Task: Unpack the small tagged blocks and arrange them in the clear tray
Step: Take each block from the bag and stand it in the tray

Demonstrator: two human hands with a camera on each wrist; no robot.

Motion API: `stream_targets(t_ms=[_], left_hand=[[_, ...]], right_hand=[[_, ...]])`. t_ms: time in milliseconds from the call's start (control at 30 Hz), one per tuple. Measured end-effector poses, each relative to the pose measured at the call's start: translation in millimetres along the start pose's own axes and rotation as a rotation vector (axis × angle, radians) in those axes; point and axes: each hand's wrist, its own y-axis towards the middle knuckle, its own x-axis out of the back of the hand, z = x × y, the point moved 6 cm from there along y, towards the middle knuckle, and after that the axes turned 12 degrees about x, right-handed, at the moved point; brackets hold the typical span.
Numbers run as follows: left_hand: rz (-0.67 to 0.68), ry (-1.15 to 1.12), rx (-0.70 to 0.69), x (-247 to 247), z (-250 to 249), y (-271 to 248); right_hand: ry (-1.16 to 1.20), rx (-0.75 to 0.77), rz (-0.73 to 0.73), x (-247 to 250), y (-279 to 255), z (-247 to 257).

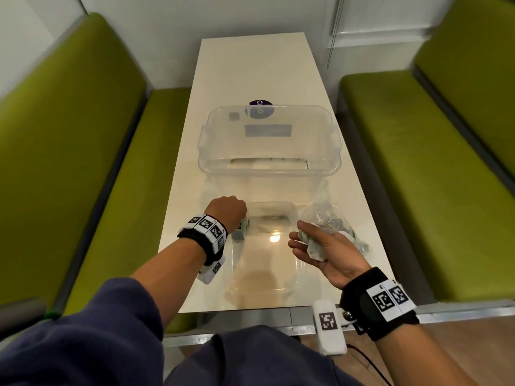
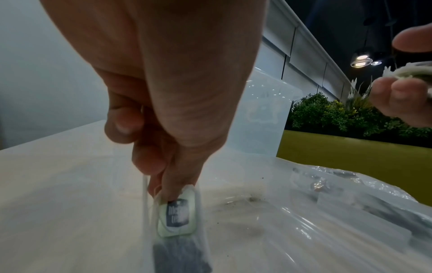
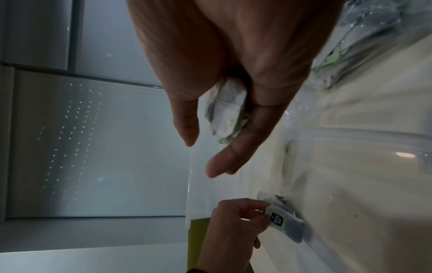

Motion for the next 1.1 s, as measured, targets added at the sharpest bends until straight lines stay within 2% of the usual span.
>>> stream_targets(t_ms=[233,433,567,633,733,833,1000,1100], left_hand=[[-0.010,-0.055,0.006,2.4,4.3,-1.4],[-0.074,-0.429,0.061,25.6,22.7,-15.7],[-0.125,-0.781,-0.061,65.6,17.6,-54.7],[-0.070,-0.852,-0.167,80.2,5.4,-78.6],[0.027,-0.777,-0.348,81.3,-16.1,-104.9],[-0.045,-0.647,-0.467,72.8,-29.5,-121.4],[-0.256,-0.640,-0.487,67.9,-30.7,-132.8],[-0.254,-0.688,-0.473,70.7,-28.4,-135.3]], right_hand=[[0.035,-0.065,0.021,-5.1,-1.4,-1.6],[0.178,-0.136,0.065,-10.9,-5.4,-3.9],[0.255,-0.126,0.080,-16.8,-5.3,-8.2],[0.299,-0.117,0.077,-20.8,-5.5,-9.4],[0.349,-0.121,0.120,-29.7,-6.7,-9.0],[0.344,-0.133,0.169,-37.2,-10.7,-7.3],[0.382,-0.166,0.211,-43.3,-20.9,-3.7],[0.344,-0.197,0.210,-41.6,-22.7,-4.6]])
